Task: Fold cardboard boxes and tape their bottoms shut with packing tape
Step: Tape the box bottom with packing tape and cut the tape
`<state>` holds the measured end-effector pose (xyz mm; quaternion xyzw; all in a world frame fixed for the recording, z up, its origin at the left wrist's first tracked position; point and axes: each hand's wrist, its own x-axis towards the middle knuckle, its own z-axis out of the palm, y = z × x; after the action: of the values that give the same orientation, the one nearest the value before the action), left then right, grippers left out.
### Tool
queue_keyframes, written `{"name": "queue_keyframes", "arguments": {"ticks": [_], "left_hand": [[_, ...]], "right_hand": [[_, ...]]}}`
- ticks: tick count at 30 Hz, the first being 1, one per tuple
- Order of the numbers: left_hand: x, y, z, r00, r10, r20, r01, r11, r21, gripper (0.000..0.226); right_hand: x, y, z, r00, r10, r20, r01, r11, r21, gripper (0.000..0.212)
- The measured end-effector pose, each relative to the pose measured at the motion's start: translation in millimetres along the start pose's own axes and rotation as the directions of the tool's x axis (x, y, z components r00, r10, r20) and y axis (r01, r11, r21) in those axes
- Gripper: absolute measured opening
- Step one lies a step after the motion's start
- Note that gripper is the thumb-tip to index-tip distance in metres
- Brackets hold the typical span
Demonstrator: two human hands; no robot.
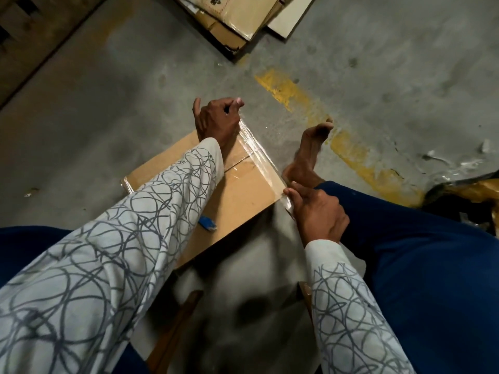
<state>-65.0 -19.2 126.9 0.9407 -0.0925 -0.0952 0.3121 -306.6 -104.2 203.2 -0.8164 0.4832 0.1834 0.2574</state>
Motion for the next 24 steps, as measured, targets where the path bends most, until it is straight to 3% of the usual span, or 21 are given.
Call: {"name": "queue_keyframes", "arguments": {"ticks": [4,8,9,11,14,21,24], "left_hand": [[3,-2,0,1.000,0.014,0.001,-0.014,1.000,0.018,0.035],[-1,-1,-1,0.997,0.073,0.026,-0.075,0.993,0.094,0.041],[-5,-2,1,0.988,0.147,0.039,-0.152,0.969,0.193,0.041],[-16,-9,4,0.922,0.359,0.145,-0.386,0.830,0.403,0.036],[-35,-12,6,0.789,0.530,0.311,-0.614,0.668,0.421,0.039],[-107,8,21,0.692,0.527,0.493,-0.717,0.578,0.389,0.046],[-142,20,33,0.680,0.499,0.538,-0.717,0.607,0.343,0.051]], "right_hand": [[2,3,7,0.998,0.013,0.058,-0.013,1.000,-0.003,0.041],[9,4,20,0.997,0.062,0.056,-0.070,0.988,0.141,0.036],[11,5,22,0.996,0.074,0.058,-0.083,0.981,0.174,0.035],[13,6,25,0.994,0.089,0.069,-0.101,0.973,0.205,0.031],[17,6,26,0.993,0.098,0.066,-0.111,0.969,0.219,0.028],[21,7,28,0.993,0.098,0.059,-0.109,0.971,0.215,0.023],[21,7,30,0.991,0.124,0.051,-0.132,0.974,0.184,0.023]]}}
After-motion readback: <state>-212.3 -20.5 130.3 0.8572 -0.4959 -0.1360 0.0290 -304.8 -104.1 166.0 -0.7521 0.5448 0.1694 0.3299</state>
